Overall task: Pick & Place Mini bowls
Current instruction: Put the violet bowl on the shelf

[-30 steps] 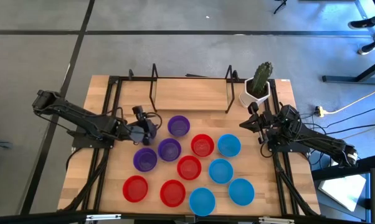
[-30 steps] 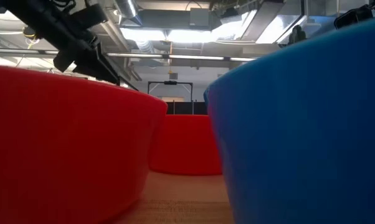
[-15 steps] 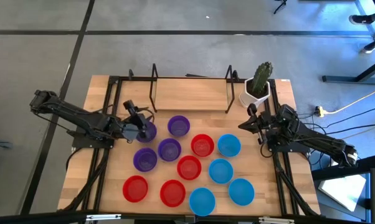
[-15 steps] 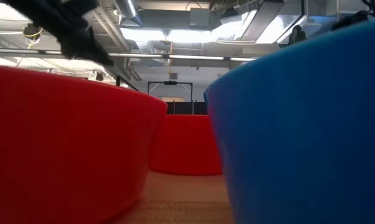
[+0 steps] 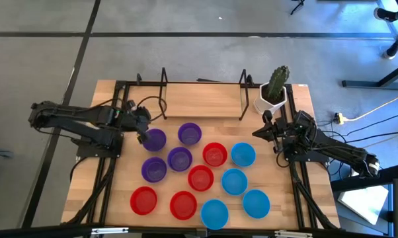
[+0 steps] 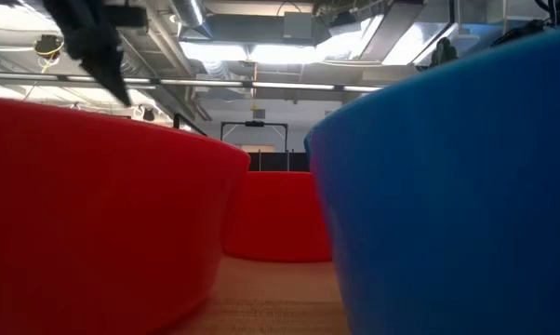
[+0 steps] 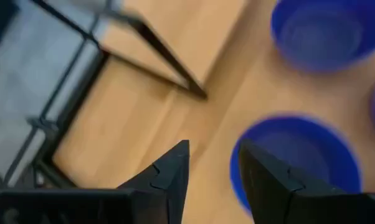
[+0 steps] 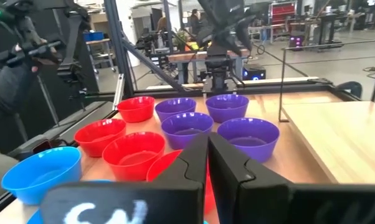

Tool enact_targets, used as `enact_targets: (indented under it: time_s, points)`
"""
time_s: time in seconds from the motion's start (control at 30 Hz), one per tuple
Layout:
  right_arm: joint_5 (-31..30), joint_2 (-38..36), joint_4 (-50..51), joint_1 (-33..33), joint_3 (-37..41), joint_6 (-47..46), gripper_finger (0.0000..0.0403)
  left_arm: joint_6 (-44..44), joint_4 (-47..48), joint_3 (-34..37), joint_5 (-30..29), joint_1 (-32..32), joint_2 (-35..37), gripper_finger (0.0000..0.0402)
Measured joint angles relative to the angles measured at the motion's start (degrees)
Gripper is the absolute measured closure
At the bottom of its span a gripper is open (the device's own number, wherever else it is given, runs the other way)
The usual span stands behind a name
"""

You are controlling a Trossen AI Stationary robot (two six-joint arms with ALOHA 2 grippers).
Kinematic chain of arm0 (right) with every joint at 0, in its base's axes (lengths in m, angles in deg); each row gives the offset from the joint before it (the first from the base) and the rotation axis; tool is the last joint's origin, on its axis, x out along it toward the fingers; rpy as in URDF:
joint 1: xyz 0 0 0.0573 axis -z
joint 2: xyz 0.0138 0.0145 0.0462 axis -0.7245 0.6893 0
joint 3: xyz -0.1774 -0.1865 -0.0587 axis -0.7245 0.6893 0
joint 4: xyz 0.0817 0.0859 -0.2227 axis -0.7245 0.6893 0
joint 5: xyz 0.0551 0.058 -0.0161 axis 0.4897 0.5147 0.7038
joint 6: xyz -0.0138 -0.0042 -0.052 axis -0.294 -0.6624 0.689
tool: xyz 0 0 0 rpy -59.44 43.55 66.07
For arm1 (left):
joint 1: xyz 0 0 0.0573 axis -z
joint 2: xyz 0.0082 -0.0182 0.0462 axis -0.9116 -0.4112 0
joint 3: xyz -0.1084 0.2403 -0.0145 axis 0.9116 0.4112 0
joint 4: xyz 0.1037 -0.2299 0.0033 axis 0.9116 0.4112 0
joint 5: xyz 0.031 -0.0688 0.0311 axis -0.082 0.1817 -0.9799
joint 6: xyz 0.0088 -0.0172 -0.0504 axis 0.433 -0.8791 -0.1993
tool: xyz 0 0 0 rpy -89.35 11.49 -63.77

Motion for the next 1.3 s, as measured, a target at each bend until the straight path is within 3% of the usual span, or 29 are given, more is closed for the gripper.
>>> enact_targets:
  time_s: [0.2,0.43,0.7,0.77,0.93,1.3]
  points:
    - [-1.02,0.00,-0.02,0.00,0.00,0.13,0.0386,2.93,2.68,1.88,6.16,-4.85,-3.45,0.0256]
    - [-1.02,-0.01,-0.02,0.01,0.00,0.00,0.0386,12.37,2.33,2.49,13.25,-5.24,-8.94,0.0223]
    - [-1.02,0.00,0.00,0.01,0.00,-0.02,0.0386,20.43,0.77,2.49,10.21,-5.33,-14.26,0.0201]
    - [-1.02,0.00,0.04,0.00,0.00,-0.02,0.0386,20.40,-0.74,2.49,11.28,-5.37,-15.11,0.0201]
    - [-1.04,0.00,0.22,0.00,0.00,0.01,0.0386,17.20,-3.76,2.49,20.83,-7.28,-16.44,0.0203]
    - [-1.04,-0.01,0.22,0.00,0.00,-0.16,0.0386,15.24,-4.37,2.49,20.55,-14.68,-18.08,0.0203]
